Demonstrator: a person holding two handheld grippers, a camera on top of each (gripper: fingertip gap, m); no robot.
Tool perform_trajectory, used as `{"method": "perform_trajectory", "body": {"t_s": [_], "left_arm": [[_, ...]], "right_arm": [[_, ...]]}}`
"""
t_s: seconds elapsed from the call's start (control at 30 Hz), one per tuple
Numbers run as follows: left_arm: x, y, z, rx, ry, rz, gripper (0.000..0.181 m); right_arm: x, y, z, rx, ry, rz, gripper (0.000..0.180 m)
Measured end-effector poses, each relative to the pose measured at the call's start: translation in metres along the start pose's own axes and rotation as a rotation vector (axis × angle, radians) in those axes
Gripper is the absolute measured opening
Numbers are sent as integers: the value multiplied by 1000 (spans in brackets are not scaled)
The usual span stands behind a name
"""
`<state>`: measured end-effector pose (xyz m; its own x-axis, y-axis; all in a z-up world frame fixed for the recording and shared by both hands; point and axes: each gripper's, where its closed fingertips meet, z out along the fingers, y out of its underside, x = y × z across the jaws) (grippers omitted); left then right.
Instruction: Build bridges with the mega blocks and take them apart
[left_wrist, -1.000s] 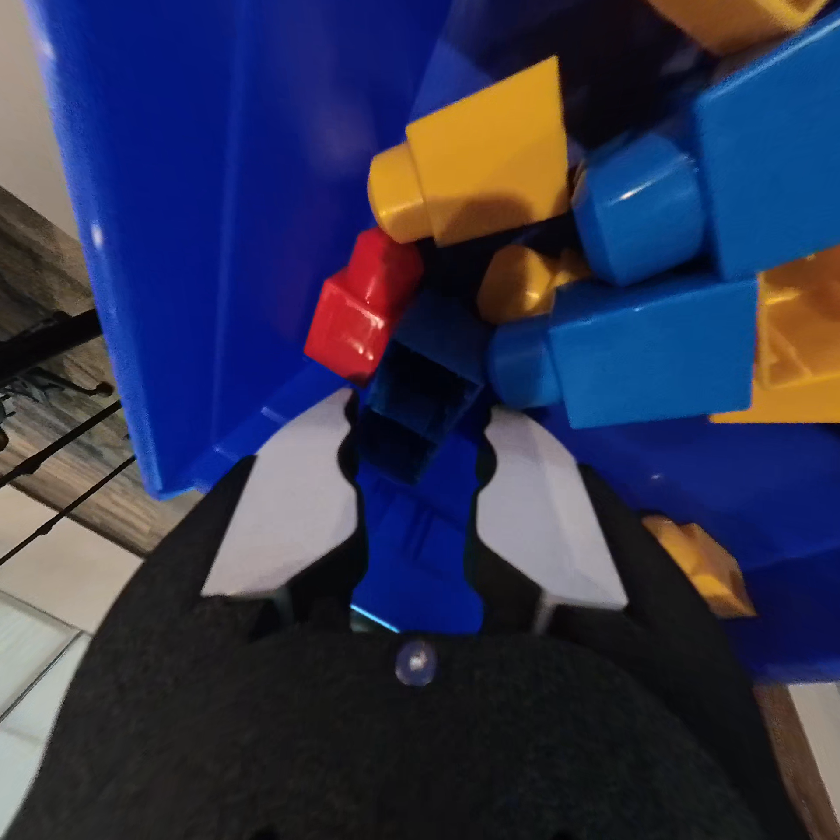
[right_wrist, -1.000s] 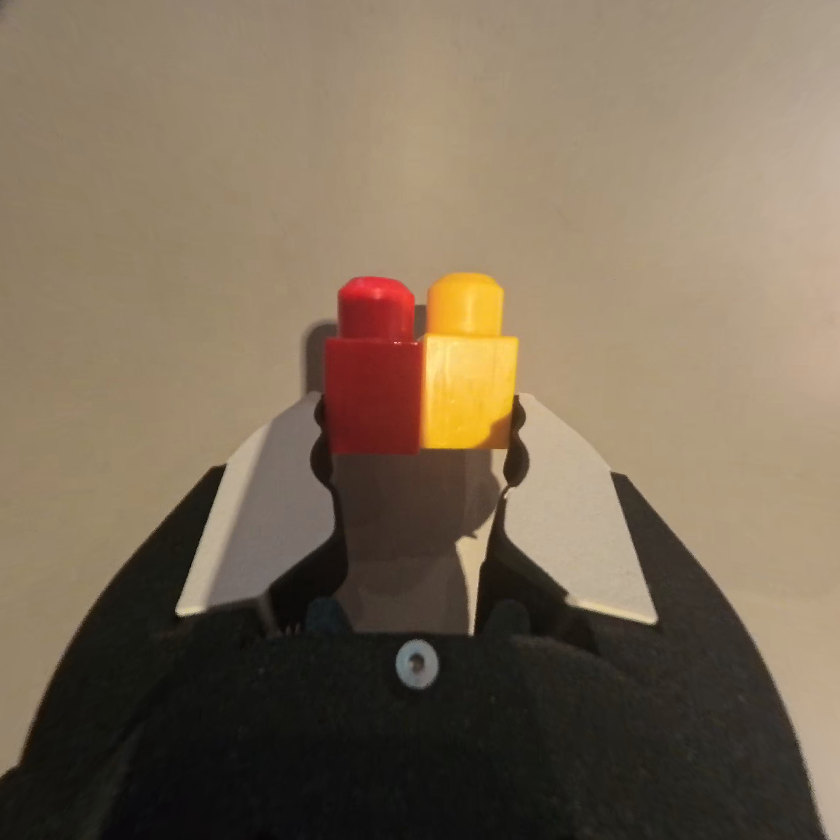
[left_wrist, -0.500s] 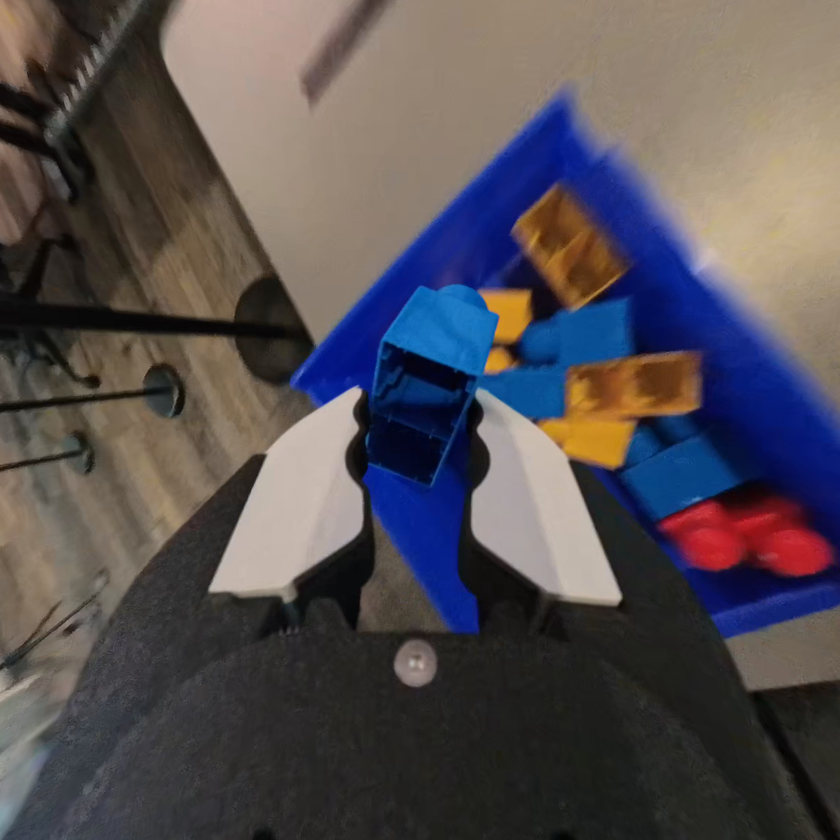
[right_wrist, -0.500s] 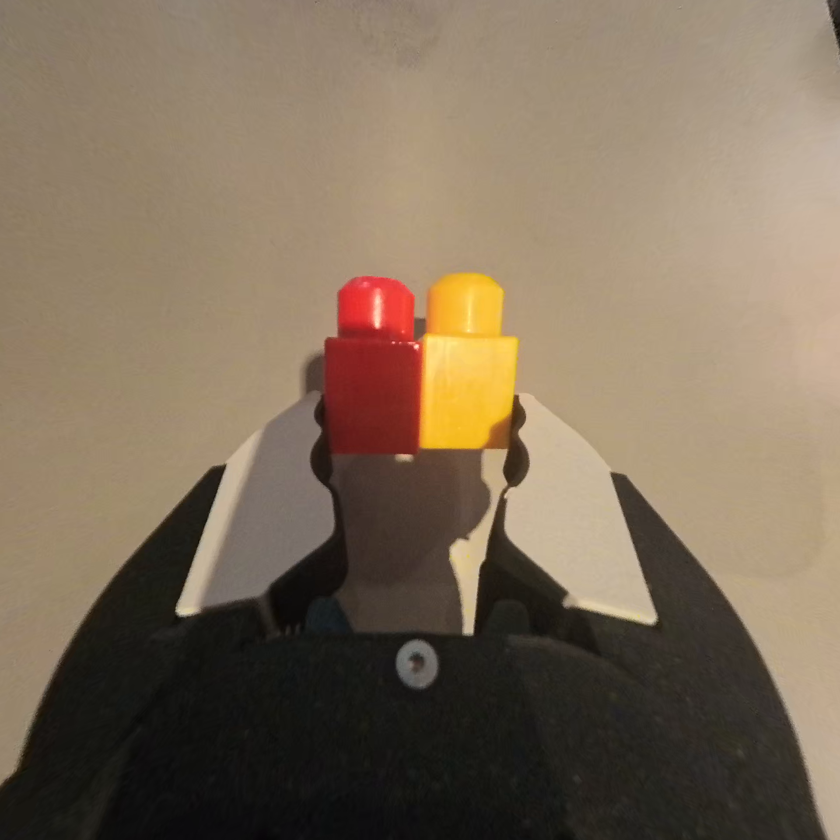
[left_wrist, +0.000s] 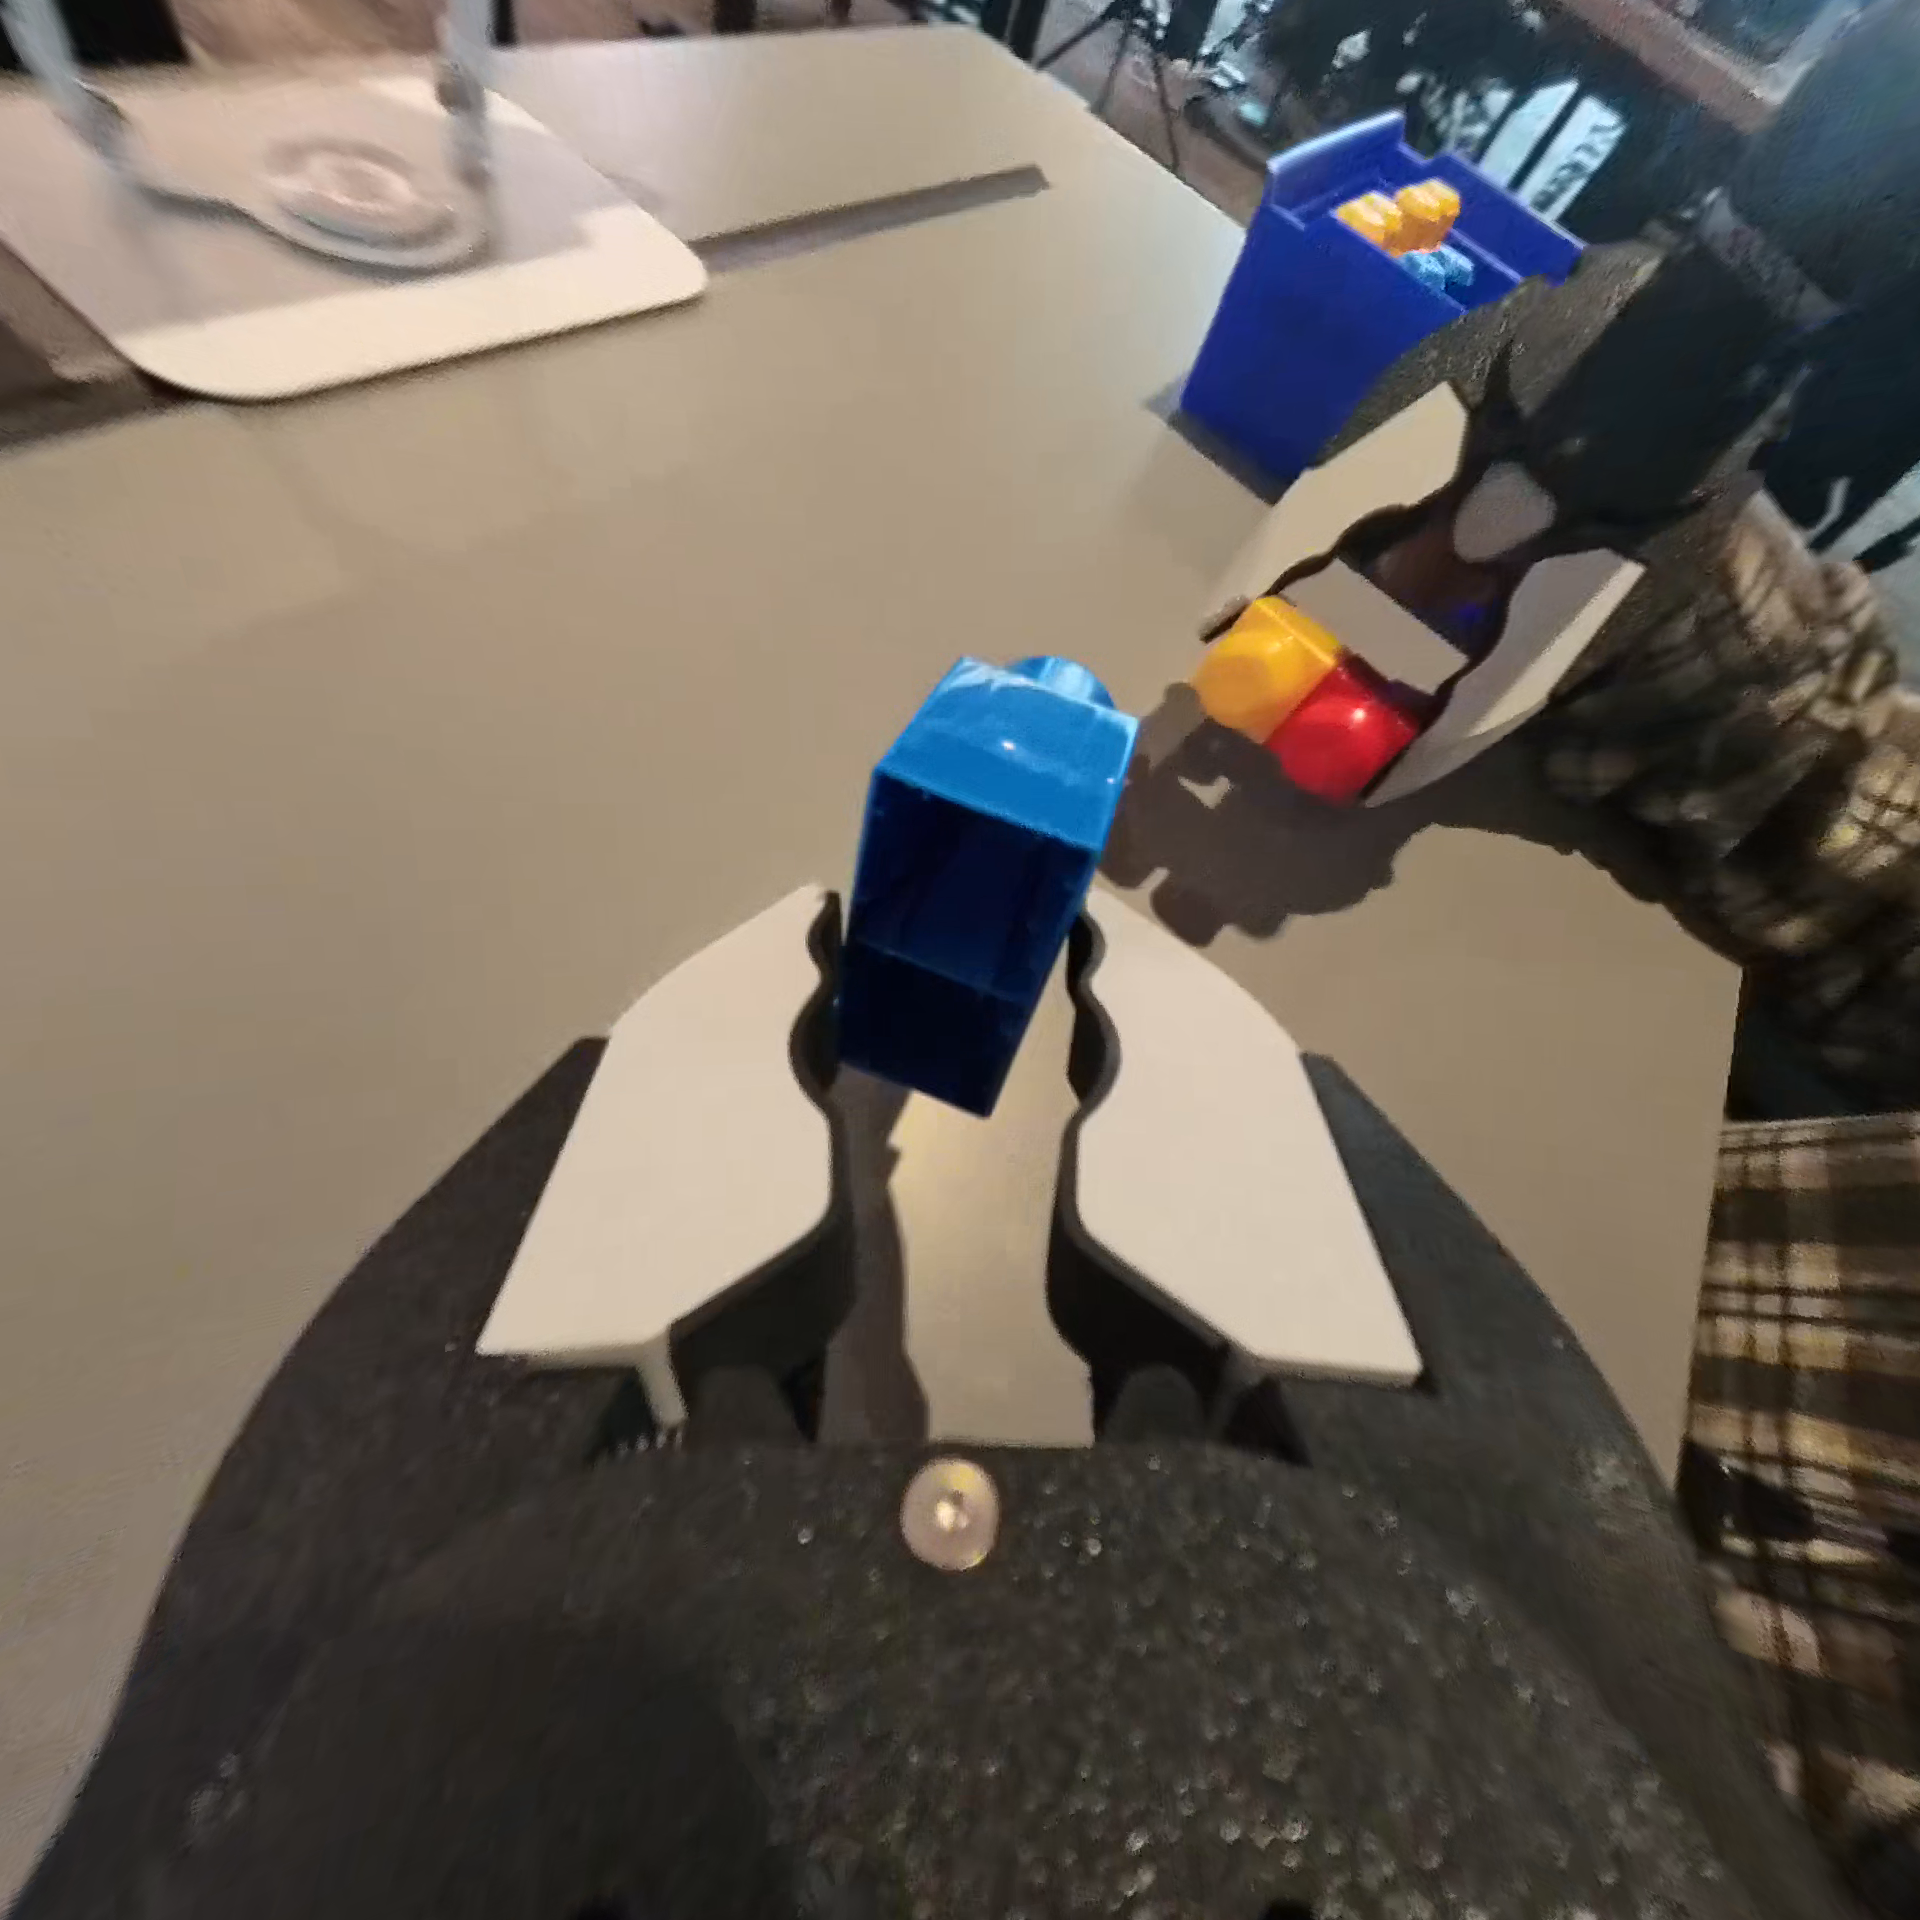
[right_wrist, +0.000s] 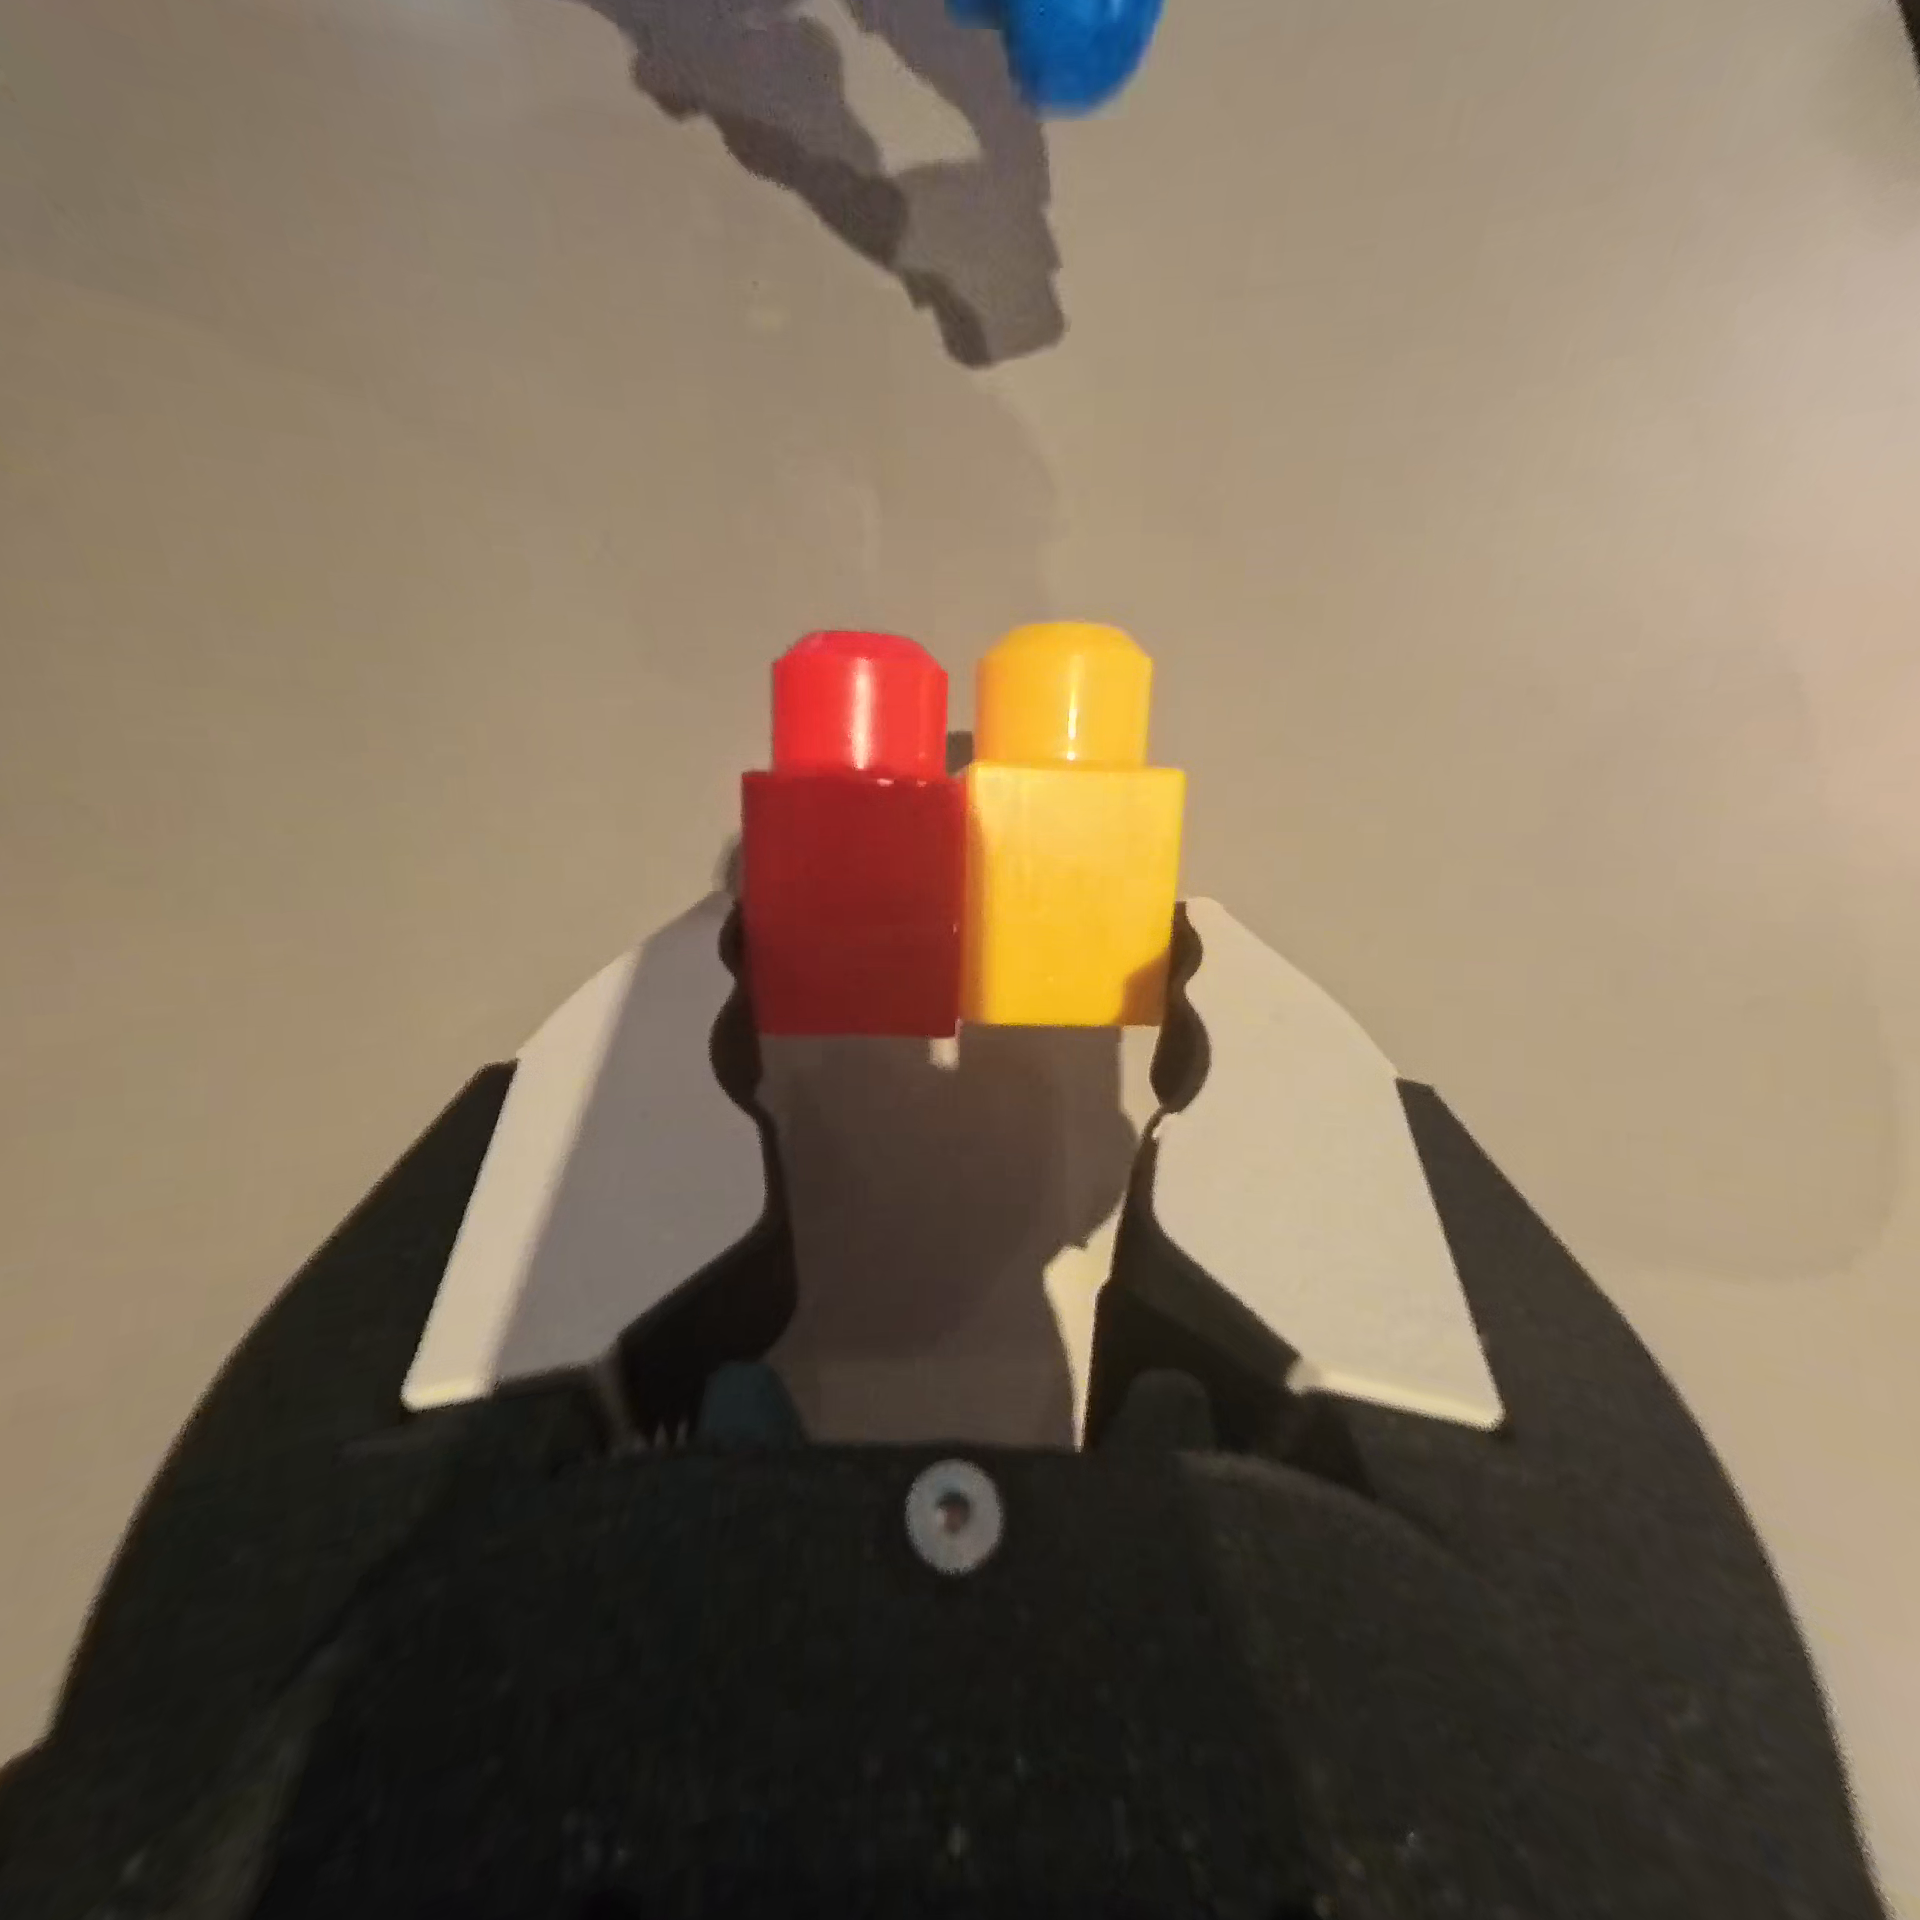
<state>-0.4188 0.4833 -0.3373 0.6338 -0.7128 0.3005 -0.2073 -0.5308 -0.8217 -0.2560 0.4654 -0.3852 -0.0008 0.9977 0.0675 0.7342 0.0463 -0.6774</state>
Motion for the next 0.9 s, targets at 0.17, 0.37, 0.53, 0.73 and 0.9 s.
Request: {"method": "perform_trajectory", "body": {"t_s": [0.17, 0.37, 0.53, 0.73, 0.9], "left_arm": [[-9, 29, 36, -94, 11, -17, 42], [-20, 62, 39, -250, -12, -5, 39], [-26, 75, 27, -335, -11, -22, 45], [-38, 52, -13, -400, -132, 51, 70], [-22, 13, -13, -649, -210, 221, 80]], "right_arm": [[2, 7, 2, -18, -11, 13, 75], [2, 8, 2, -17, -15, 15, 75], [1, 8, 3, -21, -22, 15, 75], [1, 7, 2, -12, -28, 21, 75], [0, 8, 4, -14, -37, 23, 75]]}}
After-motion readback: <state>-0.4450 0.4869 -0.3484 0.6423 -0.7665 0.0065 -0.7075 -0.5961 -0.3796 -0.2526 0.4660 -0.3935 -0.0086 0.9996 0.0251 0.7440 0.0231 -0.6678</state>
